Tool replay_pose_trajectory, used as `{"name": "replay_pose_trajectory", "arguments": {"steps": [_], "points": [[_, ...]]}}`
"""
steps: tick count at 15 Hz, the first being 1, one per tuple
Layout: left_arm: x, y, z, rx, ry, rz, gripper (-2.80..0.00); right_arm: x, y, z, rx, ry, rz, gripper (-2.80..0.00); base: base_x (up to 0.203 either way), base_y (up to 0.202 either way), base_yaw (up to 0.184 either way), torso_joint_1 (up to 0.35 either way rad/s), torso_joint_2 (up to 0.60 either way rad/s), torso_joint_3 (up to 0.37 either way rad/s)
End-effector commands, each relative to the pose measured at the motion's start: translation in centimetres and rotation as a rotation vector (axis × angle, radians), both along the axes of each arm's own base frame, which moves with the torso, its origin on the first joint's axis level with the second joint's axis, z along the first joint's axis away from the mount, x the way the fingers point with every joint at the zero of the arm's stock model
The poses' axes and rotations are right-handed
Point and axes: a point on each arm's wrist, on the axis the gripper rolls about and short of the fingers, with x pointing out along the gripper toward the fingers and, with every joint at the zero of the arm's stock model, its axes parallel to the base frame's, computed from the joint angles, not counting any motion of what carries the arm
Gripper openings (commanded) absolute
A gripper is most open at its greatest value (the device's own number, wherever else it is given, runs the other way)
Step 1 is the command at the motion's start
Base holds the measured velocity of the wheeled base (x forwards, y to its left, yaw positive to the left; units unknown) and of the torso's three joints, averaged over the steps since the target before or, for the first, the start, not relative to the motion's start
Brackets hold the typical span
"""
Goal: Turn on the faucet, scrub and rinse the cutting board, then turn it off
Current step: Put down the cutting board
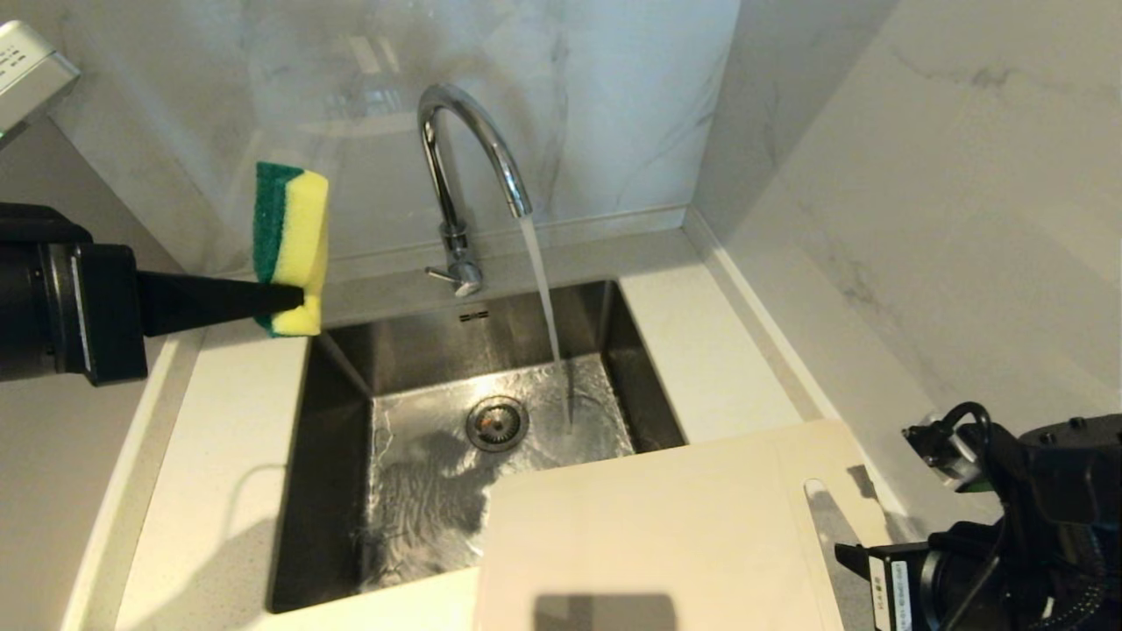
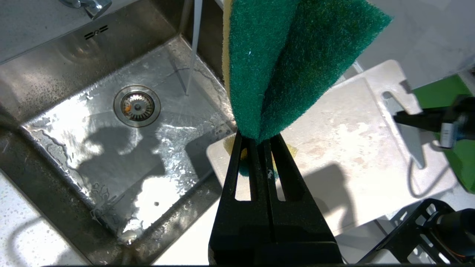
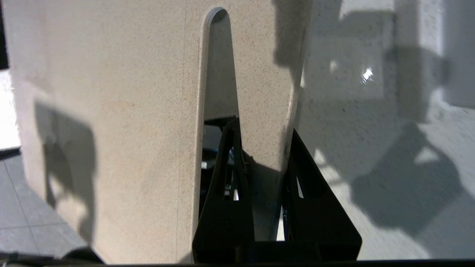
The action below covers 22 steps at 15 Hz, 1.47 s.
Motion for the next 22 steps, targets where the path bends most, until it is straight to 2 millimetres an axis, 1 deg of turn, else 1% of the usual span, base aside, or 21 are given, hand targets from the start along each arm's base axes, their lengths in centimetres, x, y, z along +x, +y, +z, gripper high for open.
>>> {"name": "replay_pose_trajectory", "arguments": {"steps": [1, 4, 7, 9, 11, 12, 14, 20, 21, 22], "points": [[0.0, 0.0, -0.1, 0.002, 0.004, 0.001, -2.8, 1.2, 0.5, -2.5, -0.011, 0.039, -0.004, -2.8, 0.0, 0.0, 0.0, 0.0, 0.0, 0.0], [0.0, 0.0, -0.1, 0.002, 0.003, 0.003, -2.8, 2.4, 0.9, -5.0, -0.015, 0.064, -0.007, -2.8, 0.0, 0.0, 0.0, 0.0, 0.0, 0.0], [0.0, 0.0, 0.0, 0.001, 0.002, 0.003, -2.8, 3.6, 1.2, -7.9, 0.001, 0.048, -0.019, -2.8, 0.0, 0.0, 0.0, 0.0, 0.0, 0.0], [0.0, 0.0, 0.0, 0.002, 0.003, 0.003, -2.8, 4.7, 1.0, -9.5, 0.024, 0.036, -0.061, -2.8, 0.0, 0.0, 0.0, 0.0, 0.0, 0.0], [0.0, 0.0, -0.1, 0.002, 0.003, 0.003, -2.8, 5.6, 0.2, -10.8, 0.034, 0.022, -0.111, -2.8, 0.0, 0.0, 0.0, 0.0, 0.0, 0.0], [0.0, 0.0, -0.1, 0.002, 0.003, 0.004, -2.8, 6.2, -0.5, -11.1, 0.045, -0.018, -0.146, -2.8, 0.0, 0.0, 0.0, 0.0, 0.0, 0.0], [0.0, 0.0, -0.2, 0.005, 0.005, 0.004, -2.8, 6.8, -1.5, -11.2, 0.022, -0.045, -0.169, -2.8, 0.0, 0.0, 0.0, 0.0, 0.0, 0.0], [0.0, 0.0, -0.2, 0.007, 0.007, 0.004, -2.8, 7.3, -1.5, -11.2, 0.035, -0.065, -0.153, -2.8, 0.0, 0.0, 0.0, 0.0, 0.0, 0.0], [0.0, 0.0, -0.3, 0.008, 0.008, 0.004, -2.8, 7.4, -1.5, -11.1, 0.039, -0.076, -0.151, 0.0, 0.0, 0.0, 0.0, 0.0, 0.0, 0.0], [0.0, 0.0, -0.3, 0.009, 0.009, 0.004, -2.8, 7.4, -1.5, -11.0, 0.038, -0.083, -0.151, 0.0, 0.0, 0.0, 0.0, 0.0, 0.0, 0.0]]}}
